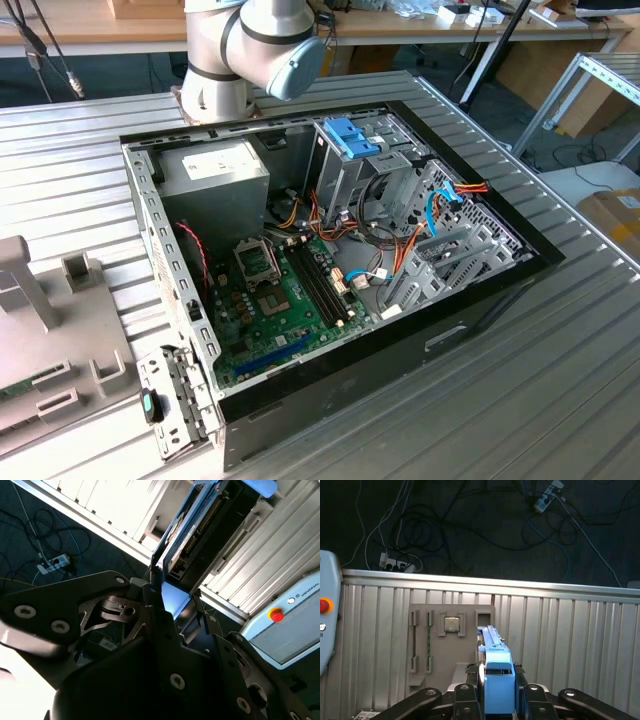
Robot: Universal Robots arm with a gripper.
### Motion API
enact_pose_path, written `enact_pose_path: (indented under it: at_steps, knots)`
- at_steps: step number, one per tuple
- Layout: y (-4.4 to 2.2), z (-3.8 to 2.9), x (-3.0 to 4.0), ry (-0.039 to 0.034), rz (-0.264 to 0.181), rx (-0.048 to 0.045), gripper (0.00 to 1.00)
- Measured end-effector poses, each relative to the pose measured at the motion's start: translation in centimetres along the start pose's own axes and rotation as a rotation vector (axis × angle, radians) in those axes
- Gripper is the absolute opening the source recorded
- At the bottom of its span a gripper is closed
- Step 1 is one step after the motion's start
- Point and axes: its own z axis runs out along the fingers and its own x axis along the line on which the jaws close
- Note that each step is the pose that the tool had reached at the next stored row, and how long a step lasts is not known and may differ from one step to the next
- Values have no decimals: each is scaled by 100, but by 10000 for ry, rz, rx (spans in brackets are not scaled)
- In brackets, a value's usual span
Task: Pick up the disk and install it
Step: 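Pick up the disk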
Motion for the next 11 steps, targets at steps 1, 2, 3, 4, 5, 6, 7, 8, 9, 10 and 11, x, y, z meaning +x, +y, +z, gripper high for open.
enact_pose_path:
  at_steps: [1, 2, 3, 4, 5, 6, 7, 8, 9, 10, 11]
  knots:
    - [0, 0, 0, -1, 0, 2, 36]
    - [0, -1, 0, 0, 0, 0, 36]
    - [0, -1, 0, 0, 0, 0, 36]
    - [0, -2, 0, 0, 0, 0, 36]
    - [0, -2, 0, 0, 1, 0, 36]
    - [-4, -1, 1, 0, 0, 2, 36]
    - [-13, -2, 2, 0, -1, 1, 36]
    - [-28, -2, 2, 0, -1, 0, 36]
    - [-54, -3, 4, 0, 0, 1, 36]
    - [-99, -4, 7, 0, 0, 0, 36]
    - [-128, -3, 9, 0, 0, 1, 36]
